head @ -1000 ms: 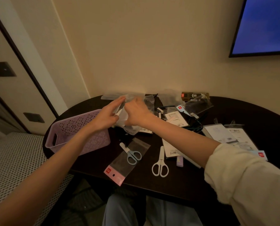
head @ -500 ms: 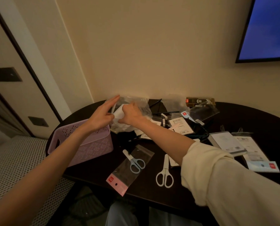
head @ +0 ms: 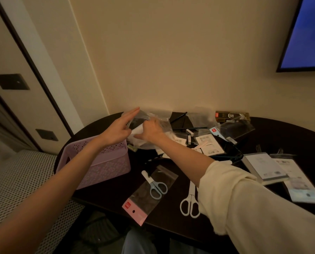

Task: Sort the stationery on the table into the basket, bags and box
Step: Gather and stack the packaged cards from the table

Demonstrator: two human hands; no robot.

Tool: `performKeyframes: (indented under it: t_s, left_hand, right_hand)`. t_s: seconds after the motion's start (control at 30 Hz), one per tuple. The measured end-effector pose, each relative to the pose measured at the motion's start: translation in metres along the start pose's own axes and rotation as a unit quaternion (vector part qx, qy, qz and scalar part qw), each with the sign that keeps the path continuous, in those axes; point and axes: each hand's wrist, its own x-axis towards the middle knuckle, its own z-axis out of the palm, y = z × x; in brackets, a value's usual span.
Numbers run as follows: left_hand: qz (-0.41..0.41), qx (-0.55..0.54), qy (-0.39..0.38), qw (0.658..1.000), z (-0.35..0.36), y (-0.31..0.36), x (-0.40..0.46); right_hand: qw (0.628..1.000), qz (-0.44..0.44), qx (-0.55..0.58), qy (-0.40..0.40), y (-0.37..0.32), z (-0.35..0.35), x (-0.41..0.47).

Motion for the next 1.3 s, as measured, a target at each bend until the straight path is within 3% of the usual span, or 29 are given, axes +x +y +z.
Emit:
performKeyframes:
  t_s: [0.17, 0.47, 0.57, 0.7, 0.87, 1.03, 1.13, 1.23, 1.3]
  left_hand:
    - [-0.006, -0.027, -0.001, 1.0, -0.003, -0.003, -0.003]
    - [-0.013, -0.018, 0.011, 1.0, -0.005, -0.002, 0.0]
    - [-0.014, -0.015, 0.013, 1.0, -0.005, -0.003, 0.004]
    - [-0.015, -0.015, 0.006, 1.0, -0.004, 0.003, 0.008]
    - [-0.007, 0.005, 0.006, 1.0, 0.0, 0.006, 0.008]
    - [-0.011, 0.014, 0.007, 1.0, 0.004, 0.01, 0.004]
    - [-0.02, 0.01, 0.022, 1.0, 0.006, 0.01, 0.001]
    - [-0.028, 0.015, 0.031, 0.999, 0.007, 0.013, 0.002]
    - [-0.028, 0.014, 0.028, 0.999, 0.006, 0.014, 0.003]
  right_hand:
    - [0.996, -0.017, 0.009, -0.09, 0.009, -0.017, -0.008]
    - [0.998, -0.048, -0.033, 0.006, 0.009, -0.004, 0.003]
    - [0.996, -0.06, -0.072, -0.007, 0.011, -0.002, 0.003]
    - [0.995, -0.091, 0.028, -0.028, 0.016, -0.019, -0.005]
    - [0.956, -0.132, 0.208, 0.16, 0.039, -0.06, -0.056]
    - [0.927, -0.028, 0.246, 0.28, 0.079, -0.06, -0.079]
    - [0.942, 0.068, 0.23, 0.235, 0.1, -0.039, -0.07]
    - [0.972, 0.101, 0.197, 0.084, 0.115, -0.012, -0.059]
    - [0.985, 0.072, 0.154, -0.007, 0.119, 0.004, -0.057]
